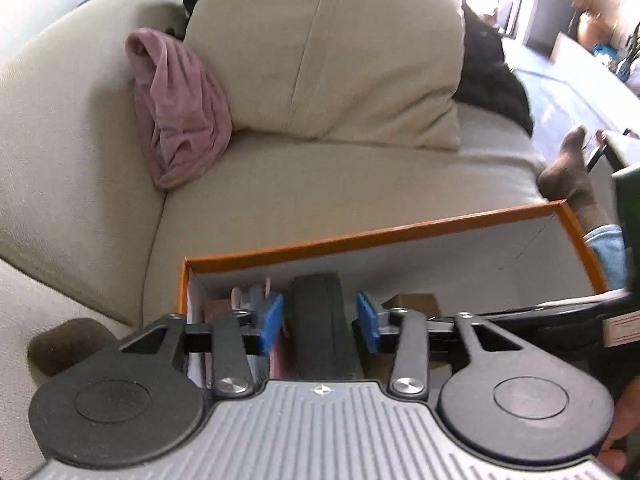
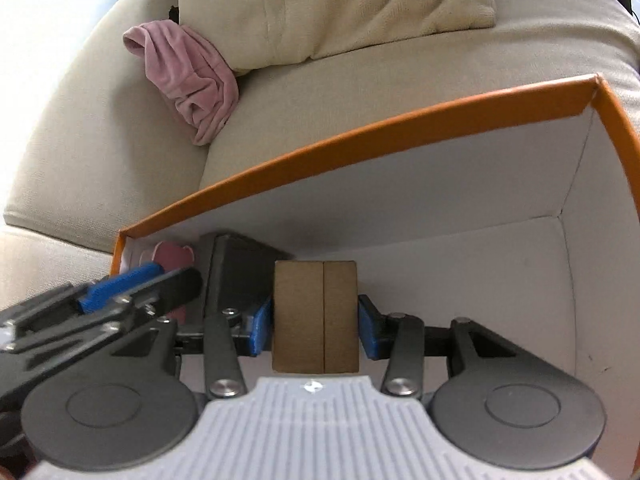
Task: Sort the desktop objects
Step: 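Lower both boxes into the orange box beside the wallet and open both tools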
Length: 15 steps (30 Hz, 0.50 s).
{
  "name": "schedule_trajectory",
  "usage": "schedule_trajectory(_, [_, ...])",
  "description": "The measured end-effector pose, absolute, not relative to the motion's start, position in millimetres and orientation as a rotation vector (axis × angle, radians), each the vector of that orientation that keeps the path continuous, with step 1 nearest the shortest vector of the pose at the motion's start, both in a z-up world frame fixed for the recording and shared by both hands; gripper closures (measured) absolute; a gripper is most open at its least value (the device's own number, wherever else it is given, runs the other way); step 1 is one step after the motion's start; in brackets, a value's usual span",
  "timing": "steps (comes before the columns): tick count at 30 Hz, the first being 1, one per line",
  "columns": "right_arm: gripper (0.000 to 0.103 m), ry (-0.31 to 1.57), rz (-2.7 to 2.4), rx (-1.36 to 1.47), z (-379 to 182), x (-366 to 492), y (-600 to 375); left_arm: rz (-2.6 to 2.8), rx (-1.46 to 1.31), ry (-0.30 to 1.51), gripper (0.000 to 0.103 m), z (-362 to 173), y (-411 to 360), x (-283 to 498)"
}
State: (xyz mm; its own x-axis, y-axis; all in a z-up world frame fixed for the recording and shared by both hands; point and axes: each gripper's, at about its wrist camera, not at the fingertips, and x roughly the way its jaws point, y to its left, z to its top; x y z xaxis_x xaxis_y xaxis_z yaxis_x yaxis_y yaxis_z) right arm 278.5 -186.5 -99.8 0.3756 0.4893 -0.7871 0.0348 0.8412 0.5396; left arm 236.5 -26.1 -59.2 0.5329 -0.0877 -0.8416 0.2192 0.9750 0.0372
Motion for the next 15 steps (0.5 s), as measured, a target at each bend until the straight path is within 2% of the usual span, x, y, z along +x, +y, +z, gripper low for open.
schedule_trajectory(10, [0.056,1.091,0.281,0.359,-85,286,-154,-0.146,0.189,0.895,0.050,-15,6,190])
schedule_trajectory(15, [0.049,1.087,0.334,0.392,-84,286,-156,-0.065,0.174,0.920,0.050,-16,36,168])
